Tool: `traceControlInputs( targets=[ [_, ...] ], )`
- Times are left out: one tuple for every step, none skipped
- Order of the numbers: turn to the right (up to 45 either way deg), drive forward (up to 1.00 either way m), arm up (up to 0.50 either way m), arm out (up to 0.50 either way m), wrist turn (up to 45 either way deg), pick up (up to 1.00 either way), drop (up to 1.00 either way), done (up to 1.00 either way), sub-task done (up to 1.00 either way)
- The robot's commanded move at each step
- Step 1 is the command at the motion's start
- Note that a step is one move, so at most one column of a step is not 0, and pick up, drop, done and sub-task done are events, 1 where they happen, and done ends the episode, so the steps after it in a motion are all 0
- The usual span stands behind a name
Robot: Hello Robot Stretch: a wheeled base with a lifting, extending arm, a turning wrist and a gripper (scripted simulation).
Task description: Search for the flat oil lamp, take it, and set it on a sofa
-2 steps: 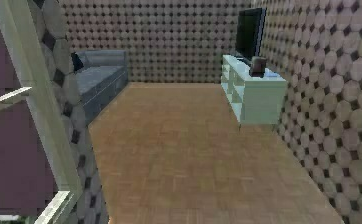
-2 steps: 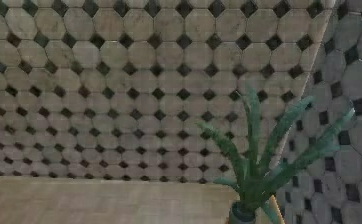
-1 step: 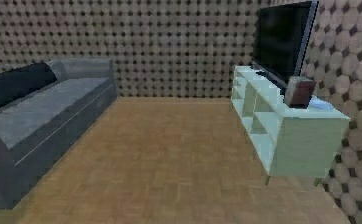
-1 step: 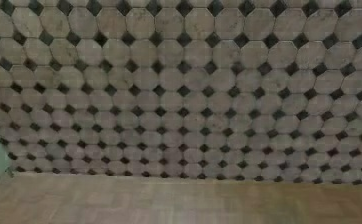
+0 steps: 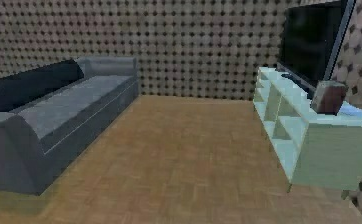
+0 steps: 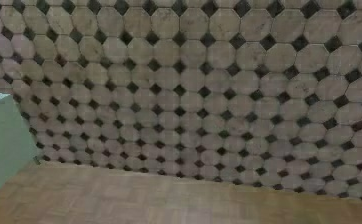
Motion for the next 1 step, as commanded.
traceControlInputs(
  targets=[
    [0.0, 0.05, 0.0, 0.0, 0.0, 0.0, 0.0, 0.0, 0.0]
  ],
)
